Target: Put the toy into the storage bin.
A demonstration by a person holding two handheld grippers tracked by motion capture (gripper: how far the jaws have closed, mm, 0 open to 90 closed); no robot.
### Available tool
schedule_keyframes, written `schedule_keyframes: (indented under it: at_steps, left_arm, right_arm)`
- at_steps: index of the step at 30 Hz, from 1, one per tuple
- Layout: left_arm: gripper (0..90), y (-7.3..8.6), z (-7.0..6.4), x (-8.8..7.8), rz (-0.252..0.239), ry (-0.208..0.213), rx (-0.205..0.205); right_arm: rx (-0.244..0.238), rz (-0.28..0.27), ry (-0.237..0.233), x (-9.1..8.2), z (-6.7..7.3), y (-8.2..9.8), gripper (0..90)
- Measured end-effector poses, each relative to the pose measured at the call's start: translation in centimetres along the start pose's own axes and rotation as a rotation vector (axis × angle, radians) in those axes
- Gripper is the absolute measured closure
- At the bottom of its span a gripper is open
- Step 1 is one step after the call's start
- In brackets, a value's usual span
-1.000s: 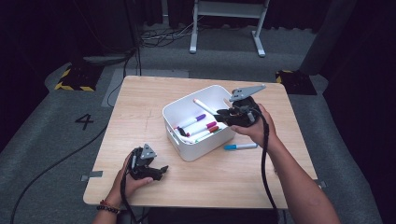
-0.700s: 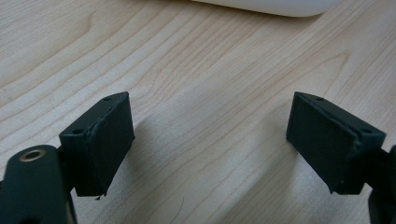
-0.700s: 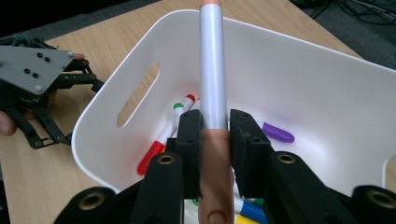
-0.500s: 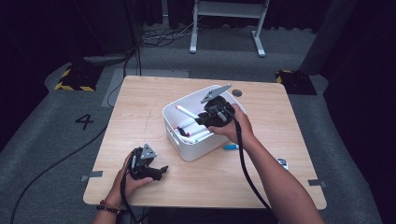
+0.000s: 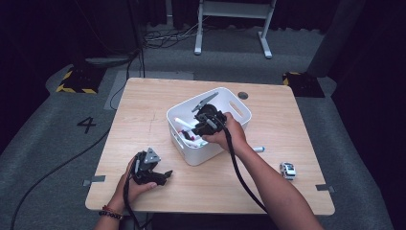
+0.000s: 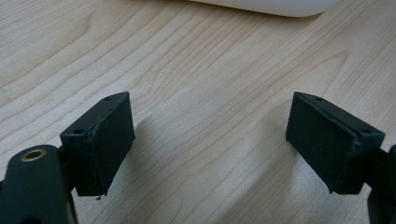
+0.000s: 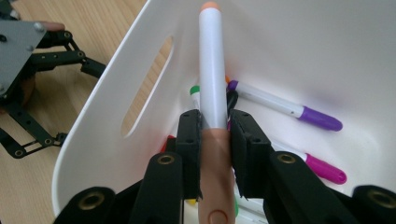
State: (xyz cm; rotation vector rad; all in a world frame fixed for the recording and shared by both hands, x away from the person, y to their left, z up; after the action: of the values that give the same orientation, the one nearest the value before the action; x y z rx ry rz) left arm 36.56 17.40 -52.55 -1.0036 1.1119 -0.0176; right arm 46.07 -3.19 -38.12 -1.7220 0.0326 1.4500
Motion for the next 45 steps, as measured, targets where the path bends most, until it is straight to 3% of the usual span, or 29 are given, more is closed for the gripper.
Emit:
schedule_keyframes:
  at_steps: [9,14,17,18,23,25,28,32,38,41,45]
  left_arm:
    - [15.4,0.0,0.0,0.0,-0.001,0.008,-0.002]
    - [15.4,0.0,0.0,0.0,0.0,0.008,0.0]
    - [15.5,0.0,0.0,0.0,0.001,0.005,0.002]
    - [15.5,0.0,0.0,0.0,0.002,0.004,0.007]
    - [15.5,0.0,0.0,0.0,0.0,0.001,0.006]
    - [15.5,0.0,0.0,0.0,0.0,0.001,0.005]
    - [15.5,0.0,0.0,0.0,0.0,0.001,0.005]
    - [15.4,0.0,0.0,0.0,0.0,0.001,0.005]
    - [15.4,0.0,0.0,0.0,0.0,0.0,0.004]
    - [15.4,0.0,0.0,0.0,0.0,0.001,0.005]
    - [15.4,0.0,0.0,0.0,0.0,0.001,0.005]
  right_arm:
    - [-0.043,0.057,-0.029,0.7,1.4,0.1,73.9]
    - [-0.042,0.037,-0.037,0.2,1.4,0.2,69.5]
    - [-0.059,0.002,-0.042,-1.0,1.0,0.6,63.5]
    - [-0.082,-0.014,-0.051,-1.7,0.8,0.8,63.2]
    - [-0.048,-0.106,-0.048,-5.4,-1.0,2.8,59.4]
    - [-0.058,-0.141,-0.057,-6.9,-1.8,3.9,59.0]
    - [-0.055,-0.189,-0.04,-8.9,-3.6,6.2,57.1]
    - [-0.029,-0.219,-0.035,-10.0,-5.6,9.5,54.4]
    - [-0.031,-0.132,-0.022,-7.9,-7.7,13.6,48.7]
    - [-0.048,-0.109,-0.013,-6.7,-8.3,14.4,47.8]
    - [-0.051,-0.035,-0.024,-4.1,-9.4,15.6,46.1]
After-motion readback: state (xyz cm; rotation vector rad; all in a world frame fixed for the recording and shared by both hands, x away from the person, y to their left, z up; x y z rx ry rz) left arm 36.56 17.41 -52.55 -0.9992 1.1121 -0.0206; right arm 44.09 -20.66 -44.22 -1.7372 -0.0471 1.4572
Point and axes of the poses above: each handheld gripper's, and its own axes: x roughly forward along the jaws, y roughly out of its underside, z roughly to its left, the point moved 3 cm from there along x, roughly forward along the jaws, and after that the axes turned 8 degrees about x, right-handed, at the moved point
